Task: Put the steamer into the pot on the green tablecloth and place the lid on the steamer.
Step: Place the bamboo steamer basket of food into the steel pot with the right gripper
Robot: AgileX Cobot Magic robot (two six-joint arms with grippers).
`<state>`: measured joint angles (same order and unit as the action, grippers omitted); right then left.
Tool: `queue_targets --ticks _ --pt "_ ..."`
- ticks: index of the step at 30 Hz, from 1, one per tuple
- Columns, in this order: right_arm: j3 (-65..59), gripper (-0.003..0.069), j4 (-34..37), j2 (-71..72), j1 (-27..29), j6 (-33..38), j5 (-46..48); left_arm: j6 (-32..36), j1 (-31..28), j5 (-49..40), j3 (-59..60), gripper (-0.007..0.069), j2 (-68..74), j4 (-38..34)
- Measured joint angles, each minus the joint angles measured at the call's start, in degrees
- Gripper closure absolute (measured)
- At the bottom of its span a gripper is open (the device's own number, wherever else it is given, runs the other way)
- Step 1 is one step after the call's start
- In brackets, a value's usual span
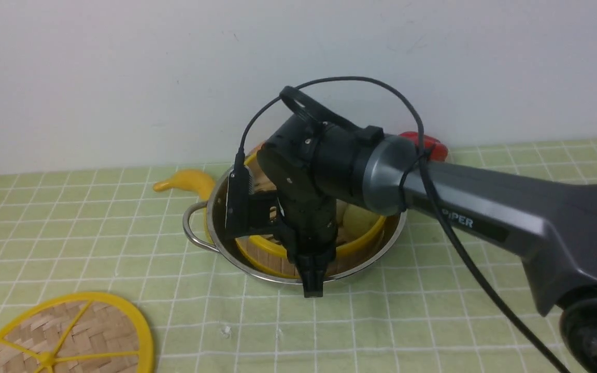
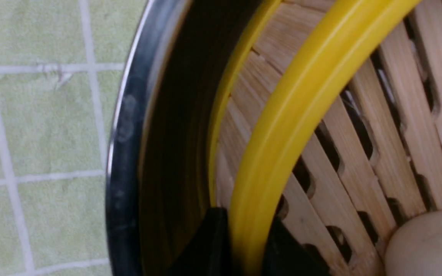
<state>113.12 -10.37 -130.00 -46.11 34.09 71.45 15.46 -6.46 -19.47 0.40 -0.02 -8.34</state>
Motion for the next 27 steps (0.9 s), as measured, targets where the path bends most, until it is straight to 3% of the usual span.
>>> queue_targets --ticks 5,9,14,17,22,27 --pt "0.1 0.0561 1.7 -0.2 0.0 0.0 -0.4 0.0 0.0 0.0 0.0 0.0382 0.0 0.0" --pt "0.1 0.0491 1.9 -0.2 0.0 -0.4 -0.7 0.0 0.0 0.0 0.0 0.0382 0.0 0.0" --pt "0.3 0.0211 -0.7 0.1 0.0 -3.4 -0.9 0.0 0.0 0.0 0.0 0.0382 0.0 0.0" --pt "1.4 0.0113 -2.7 0.8 0.0 -7.3 -0.8 0.0 0.0 0.0 0.0 0.0382 0.0 0.0" --pt "3.9 0.008 -2.6 3.8 0.0 -10.8 -0.8 0.0 0.0 0.0 0.0 0.0382 0.0 0.0" --pt "8.7 0.0151 -0.4 9.3 0.0 -18.3 -0.9 0.0 0.0 0.0 0.0 0.0382 0.0 0.0"
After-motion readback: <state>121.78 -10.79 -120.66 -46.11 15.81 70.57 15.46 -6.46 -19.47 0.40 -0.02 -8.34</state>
